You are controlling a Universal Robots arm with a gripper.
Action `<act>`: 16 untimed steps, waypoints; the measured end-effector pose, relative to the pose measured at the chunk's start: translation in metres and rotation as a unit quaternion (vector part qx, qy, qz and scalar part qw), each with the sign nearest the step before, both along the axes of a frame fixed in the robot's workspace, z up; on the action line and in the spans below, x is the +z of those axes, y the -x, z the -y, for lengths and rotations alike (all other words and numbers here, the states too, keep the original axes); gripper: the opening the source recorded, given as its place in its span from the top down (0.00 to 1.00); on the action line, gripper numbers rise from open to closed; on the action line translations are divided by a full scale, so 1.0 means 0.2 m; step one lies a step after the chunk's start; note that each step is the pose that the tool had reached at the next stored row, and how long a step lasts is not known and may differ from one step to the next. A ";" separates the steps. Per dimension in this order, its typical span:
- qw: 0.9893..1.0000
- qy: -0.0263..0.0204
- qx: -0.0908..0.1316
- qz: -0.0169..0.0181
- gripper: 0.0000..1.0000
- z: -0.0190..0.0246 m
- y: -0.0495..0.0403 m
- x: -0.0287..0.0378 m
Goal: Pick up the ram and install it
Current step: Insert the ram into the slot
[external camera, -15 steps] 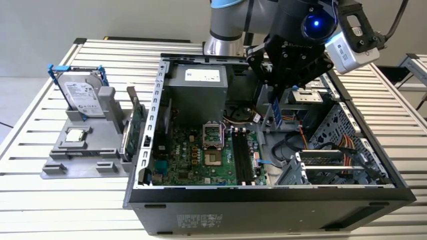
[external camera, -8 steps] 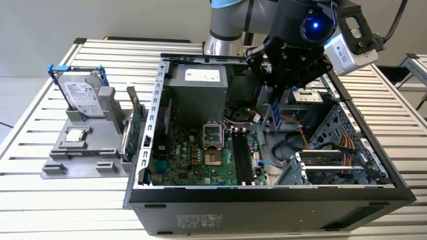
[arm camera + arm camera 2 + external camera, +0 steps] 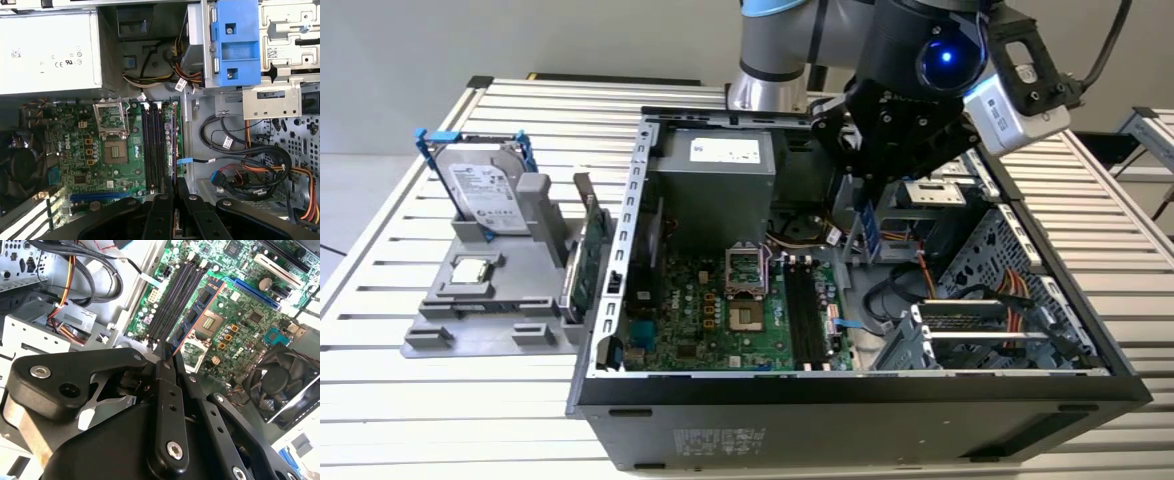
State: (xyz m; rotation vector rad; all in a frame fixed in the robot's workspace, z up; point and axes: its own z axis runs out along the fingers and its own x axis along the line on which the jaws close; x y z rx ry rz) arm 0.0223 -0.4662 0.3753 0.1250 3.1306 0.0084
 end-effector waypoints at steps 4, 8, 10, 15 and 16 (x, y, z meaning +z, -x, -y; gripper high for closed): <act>1.000 0.000 0.000 0.000 1.00 0.000 0.001 -0.018; 1.000 -0.001 0.000 0.001 1.00 0.000 0.002 -0.035; 1.000 -0.002 0.000 0.002 1.00 0.000 0.002 -0.044; 1.000 -0.003 0.000 0.002 1.00 0.000 0.003 -0.068; 1.000 -0.003 0.000 0.002 1.00 0.000 0.003 -0.073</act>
